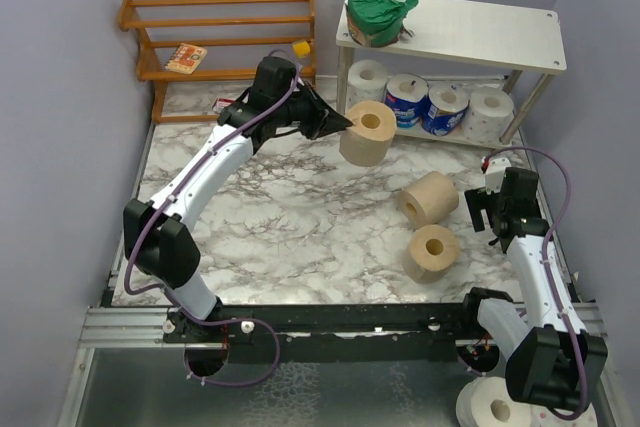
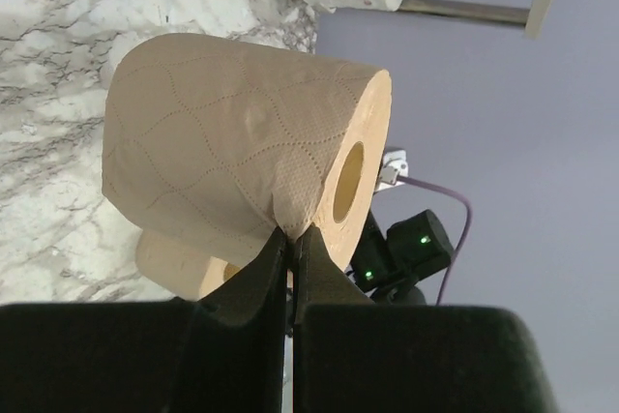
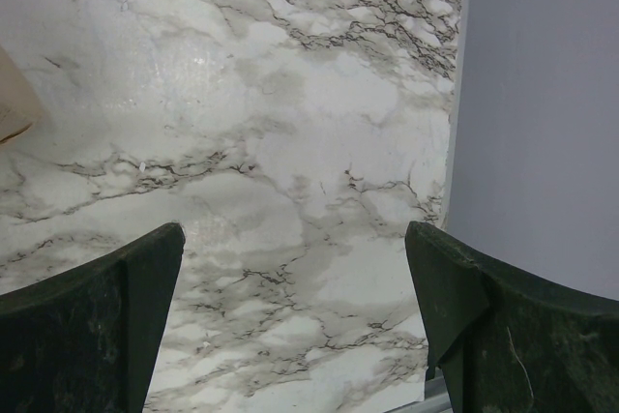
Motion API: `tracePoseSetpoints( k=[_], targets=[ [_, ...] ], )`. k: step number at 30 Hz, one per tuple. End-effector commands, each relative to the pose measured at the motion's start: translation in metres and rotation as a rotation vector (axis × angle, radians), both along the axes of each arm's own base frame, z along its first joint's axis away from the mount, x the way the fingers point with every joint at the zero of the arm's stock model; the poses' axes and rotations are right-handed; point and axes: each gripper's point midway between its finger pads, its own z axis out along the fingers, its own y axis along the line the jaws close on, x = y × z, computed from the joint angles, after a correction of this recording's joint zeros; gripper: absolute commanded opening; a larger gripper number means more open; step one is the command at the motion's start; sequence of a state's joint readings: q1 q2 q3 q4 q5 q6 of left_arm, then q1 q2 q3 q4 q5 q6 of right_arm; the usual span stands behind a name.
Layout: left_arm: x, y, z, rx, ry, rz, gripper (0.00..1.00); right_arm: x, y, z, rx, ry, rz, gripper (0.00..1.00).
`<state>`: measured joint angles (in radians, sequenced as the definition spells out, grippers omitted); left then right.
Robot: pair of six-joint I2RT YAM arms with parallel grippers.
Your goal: Place and organize the paper towels onto the shelf
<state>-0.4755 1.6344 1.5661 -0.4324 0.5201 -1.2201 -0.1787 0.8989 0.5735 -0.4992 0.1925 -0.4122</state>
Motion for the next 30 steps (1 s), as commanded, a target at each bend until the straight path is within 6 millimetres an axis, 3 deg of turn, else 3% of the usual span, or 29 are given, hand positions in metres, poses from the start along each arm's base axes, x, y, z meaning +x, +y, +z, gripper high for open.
tracePoseSetpoints(
  k=[1, 5, 12, 14, 22, 30],
  targets=[
    [0.009, -0.005, 0.065, -0.078, -0.064, 0.131, 0.00, 0.005, 0.001, 0.002, 0.009, -0.025, 0.001, 1.00],
    [0.013, -0.015, 0.088, -0.092, -0.085, 0.174, 0.00, 0.005, 0.000, 0.001, 0.010, -0.021, -0.001, 1.00],
    [0.000, -0.050, 0.114, -0.156, -0.075, 0.167, 0.00, 0.005, 0.000, 0.001, 0.008, -0.021, -0.002, 1.00],
    [-0.003, -0.053, 0.130, -0.178, -0.105, 0.174, 0.00, 0.005, 0.000, 0.000, 0.009, -0.019, -0.002, 1.00],
    [0.022, -0.068, 0.141, -0.186, -0.170, 0.245, 0.00, 0.005, 0.000, -0.001, 0.008, -0.016, -0.003, 1.00],
    [0.024, -0.091, 0.178, -0.263, -0.270, 0.274, 0.00, 0.005, 0.000, -0.001, 0.009, -0.014, -0.002, 1.00]
  ],
)
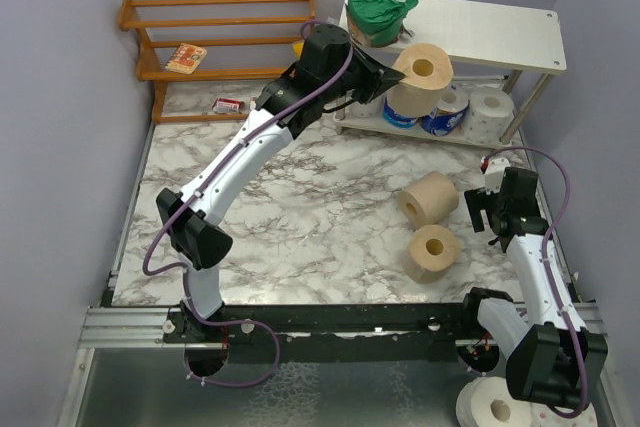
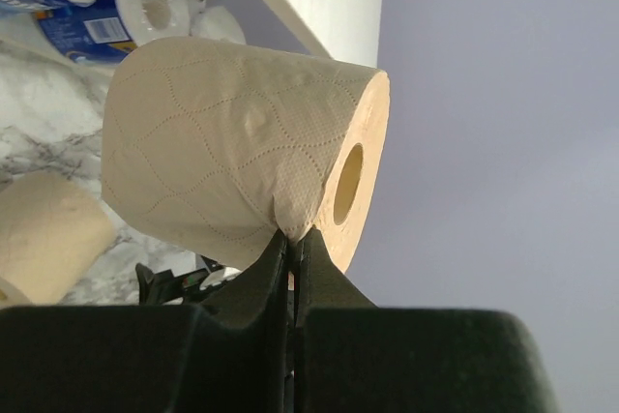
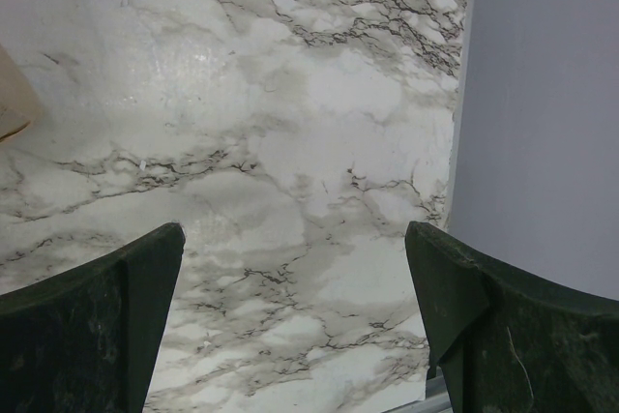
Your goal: Place and organize the paper towels onto the shelf
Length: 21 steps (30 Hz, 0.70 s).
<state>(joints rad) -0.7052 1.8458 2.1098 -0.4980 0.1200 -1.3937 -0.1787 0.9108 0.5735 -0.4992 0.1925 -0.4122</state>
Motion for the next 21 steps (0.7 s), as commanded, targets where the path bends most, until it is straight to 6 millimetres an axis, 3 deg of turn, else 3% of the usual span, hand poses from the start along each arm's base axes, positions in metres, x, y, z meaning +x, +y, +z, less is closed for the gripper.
tracePoseSetpoints(
  k=[1, 12, 21],
  targets=[
    [-0.003, -0.010, 0.066, -0.150, -0.123, 0.062, 0.00, 0.005, 0.000, 0.002, 0.007, -0.027, -0.003, 1.00],
    [0.005, -0.015, 0.105, -0.199, -0.270, 0.099, 0.00, 0.005, 0.001, 0.001, 0.012, -0.026, 0.004, 1.00],
    [0.033, -0.033, 0.102, -0.250, -0.335, 0.138, 0.00, 0.006, 0.002, 0.002, 0.013, -0.029, 0.009, 1.00]
  ],
)
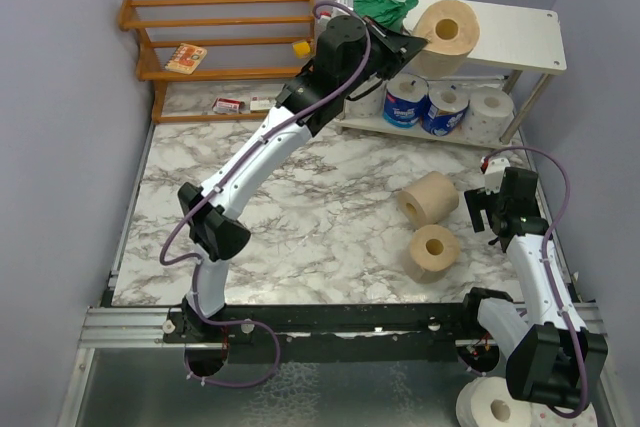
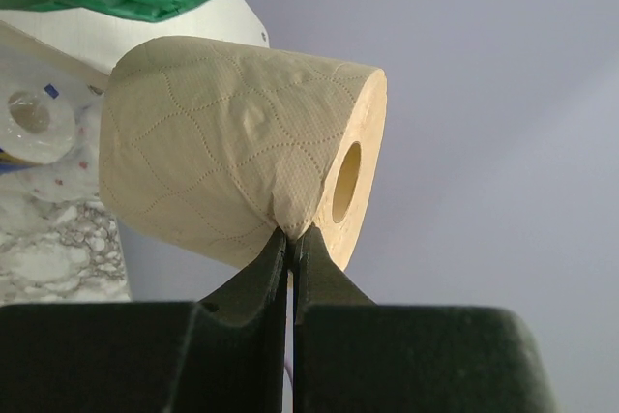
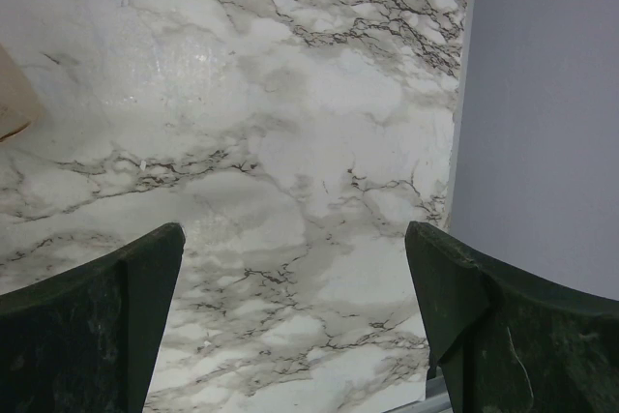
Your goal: Place and organize the paper towels onto the shelf
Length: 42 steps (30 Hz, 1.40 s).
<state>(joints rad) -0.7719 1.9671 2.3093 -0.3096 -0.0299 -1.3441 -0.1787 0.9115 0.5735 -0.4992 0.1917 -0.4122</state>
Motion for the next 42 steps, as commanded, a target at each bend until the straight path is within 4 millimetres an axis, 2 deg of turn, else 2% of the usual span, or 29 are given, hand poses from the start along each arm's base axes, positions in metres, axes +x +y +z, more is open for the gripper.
tracePoseSetpoints(
  k=[1, 9, 13, 20, 28, 42],
  targets=[
    [0.016, -0.003, 0.036, -0.135, -0.102, 0.055, 0.00, 0.005, 0.002, 0.002, 0.012, -0.029, 0.010, 1.00],
    [0.033, -0.024, 0.027, -0.153, -0.139, 0.078, 0.00, 0.005, 0.003, 0.002, 0.013, -0.028, 0.012, 1.00],
    [0.037, -0.027, 0.032, -0.160, -0.176, 0.097, 0.00, 0.006, 0.003, 0.003, 0.016, -0.030, 0.017, 1.00],
    [0.037, -0.022, 0.047, -0.166, -0.237, 0.126, 0.00, 0.006, 0.005, -0.002, 0.026, -0.011, 0.028, 1.00],
    [0.063, -0.007, 0.042, -0.167, -0.254, 0.204, 0.00, 0.005, 0.005, -0.001, 0.023, -0.016, 0.025, 1.00],
    [0.090, -0.003, 0.028, -0.176, -0.281, 0.234, 0.00, 0.005, 0.004, -0.001, 0.020, -0.015, 0.019, 1.00]
  ],
)
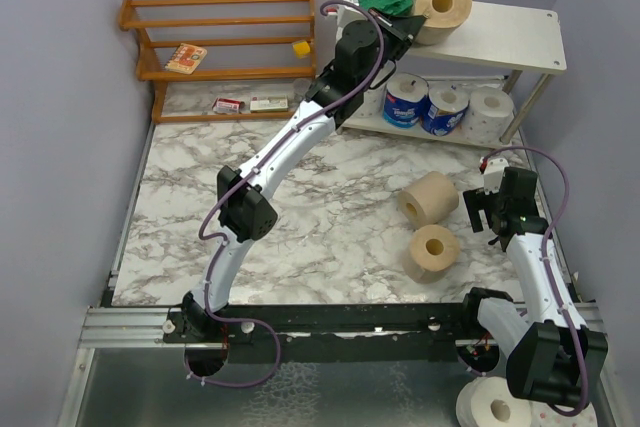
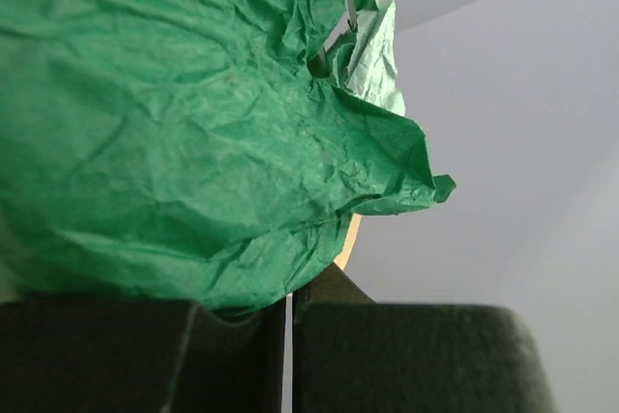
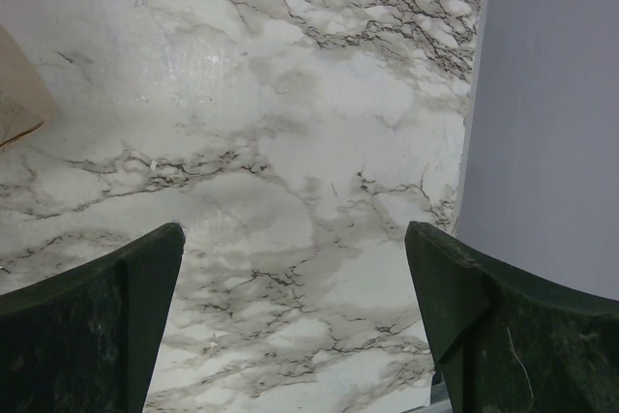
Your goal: Place and organize the paper towels onto the shelf
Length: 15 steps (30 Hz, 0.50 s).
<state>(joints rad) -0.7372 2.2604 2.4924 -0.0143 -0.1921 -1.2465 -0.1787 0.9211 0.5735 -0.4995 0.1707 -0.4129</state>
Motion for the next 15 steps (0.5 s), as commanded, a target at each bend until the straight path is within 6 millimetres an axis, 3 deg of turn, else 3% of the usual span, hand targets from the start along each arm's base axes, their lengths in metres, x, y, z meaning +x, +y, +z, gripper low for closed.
tracePoseSetpoints(
  k=[1, 6, 10, 15],
  targets=[
    [-0.003, 0.016, 0.048, -0.107, -0.109, 0.022, 0.00, 0.004, 0.000, 0.002, 0.005, -0.023, 0.004, 1.00],
    [-0.001, 0.015, 0.046, -0.120, -0.109, 0.027, 0.02, 0.004, 0.001, 0.001, 0.005, -0.020, 0.004, 1.00],
    [0.000, 0.019, 0.051, -0.142, -0.115, 0.039, 0.35, 0.004, 0.001, 0.001, 0.005, -0.022, 0.004, 1.00],
    [-0.003, 0.024, 0.063, -0.152, -0.156, 0.053, 0.61, 0.004, 0.001, 0.001, 0.006, -0.019, 0.006, 1.00]
  ],
)
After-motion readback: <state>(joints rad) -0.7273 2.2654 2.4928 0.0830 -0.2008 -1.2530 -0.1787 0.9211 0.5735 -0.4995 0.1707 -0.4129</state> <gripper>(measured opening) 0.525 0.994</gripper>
